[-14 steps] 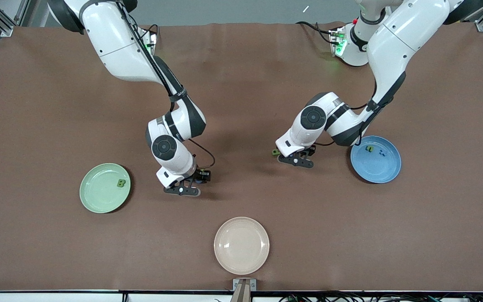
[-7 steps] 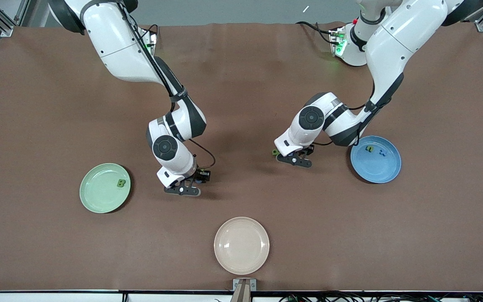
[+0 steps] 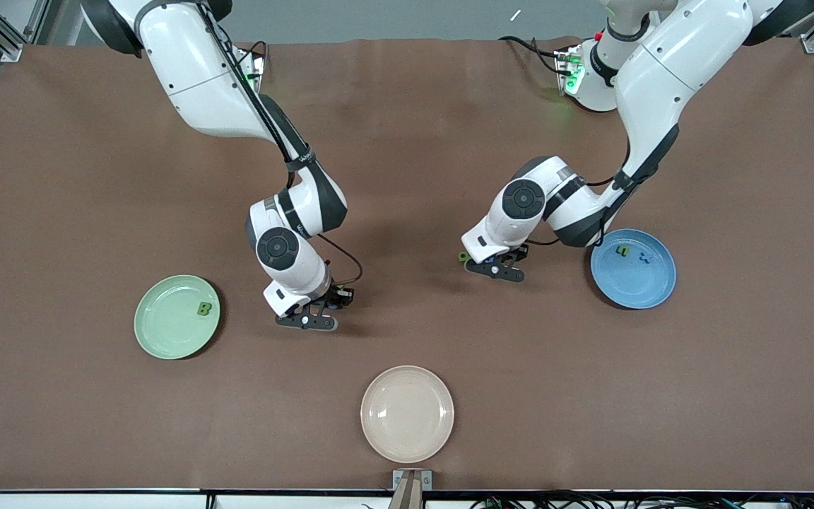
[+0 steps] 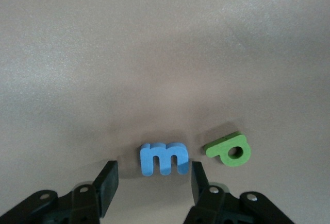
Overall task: Sort upper and lower case letters into plates
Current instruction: 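Move both grippers back over the remaining letters and lower them, then place the blue G on the green plate while the left gripper grasps m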
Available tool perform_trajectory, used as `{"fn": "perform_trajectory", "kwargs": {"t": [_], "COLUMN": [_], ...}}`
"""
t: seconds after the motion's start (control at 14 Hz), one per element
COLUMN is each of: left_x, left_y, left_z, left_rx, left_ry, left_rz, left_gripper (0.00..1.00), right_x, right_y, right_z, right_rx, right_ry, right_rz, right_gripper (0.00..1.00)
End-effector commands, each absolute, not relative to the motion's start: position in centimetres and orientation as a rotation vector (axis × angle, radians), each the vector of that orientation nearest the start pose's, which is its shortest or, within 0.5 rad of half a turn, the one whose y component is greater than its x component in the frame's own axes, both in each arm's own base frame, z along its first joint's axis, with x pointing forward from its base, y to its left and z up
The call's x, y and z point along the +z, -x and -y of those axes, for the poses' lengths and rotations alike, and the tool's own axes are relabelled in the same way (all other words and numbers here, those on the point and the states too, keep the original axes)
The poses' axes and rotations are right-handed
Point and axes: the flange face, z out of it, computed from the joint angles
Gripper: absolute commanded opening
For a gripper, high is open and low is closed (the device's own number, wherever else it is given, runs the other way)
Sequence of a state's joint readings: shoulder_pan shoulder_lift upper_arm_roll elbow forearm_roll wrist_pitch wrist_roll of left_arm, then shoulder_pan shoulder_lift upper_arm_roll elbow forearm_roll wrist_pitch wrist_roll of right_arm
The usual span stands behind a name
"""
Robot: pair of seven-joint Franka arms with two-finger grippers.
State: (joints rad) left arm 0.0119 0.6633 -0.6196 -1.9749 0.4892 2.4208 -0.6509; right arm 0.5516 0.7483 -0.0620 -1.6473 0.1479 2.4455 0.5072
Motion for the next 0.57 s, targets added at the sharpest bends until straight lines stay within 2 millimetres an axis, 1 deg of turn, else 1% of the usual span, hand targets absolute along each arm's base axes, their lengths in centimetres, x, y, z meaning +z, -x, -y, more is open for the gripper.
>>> {"fn": "perform_trajectory", "kwargs": {"t": [0.0, 0.07, 0.14, 0.21, 0.29, 0.36, 0.43, 0.5], "left_x": [17.6, 17.6, 17.5, 17.5, 17.5, 17.5, 17.3, 17.3], "left_y": [-50.4, -50.3, -50.4, -50.4, -50.4, -50.3, -50.3, -50.3], "left_z": [34.1, 34.1, 34.1, 34.1, 34.1, 34.1, 34.2, 34.4], "left_rx": [0.097, 0.097, 0.097, 0.097, 0.093, 0.093, 0.098, 0.097], "left_ry": [3.132, 3.132, 3.133, 3.133, 3.130, 3.129, 3.129, 3.130], "left_rz": [-0.390, -0.392, -0.391, -0.391, -0.396, -0.400, -0.401, -0.405], "left_gripper": [0.63, 0.62, 0.62, 0.62, 0.62, 0.62, 0.62, 0.62], "right_x": [19.3, 21.2, 22.2, 24.0, 25.4, 26.6, 27.6, 28.1], "right_y": [-61.2, -61.7, -62.2, -62.7, -63.1, -63.6, -63.8, -64.1], "right_z": [-31.0, -30.1, -28.7, -26.8, -24.9, -22.6, -20.6, -18.4], "right_rx": [0.025, 0.062, 0.099, 0.133, 0.165, 0.195, 0.227, 0.250], "right_ry": [3.093, 3.101, 3.108, 3.110, 3.111, 3.109, 3.105, 3.100], "right_rz": [-0.213, -0.226, -0.233, -0.194, -0.145, -0.120, -0.084, -0.042], "right_gripper": [0.01, 0.01, 0.01, 0.01, 0.01, 0.01, 0.01, 0.01]}}
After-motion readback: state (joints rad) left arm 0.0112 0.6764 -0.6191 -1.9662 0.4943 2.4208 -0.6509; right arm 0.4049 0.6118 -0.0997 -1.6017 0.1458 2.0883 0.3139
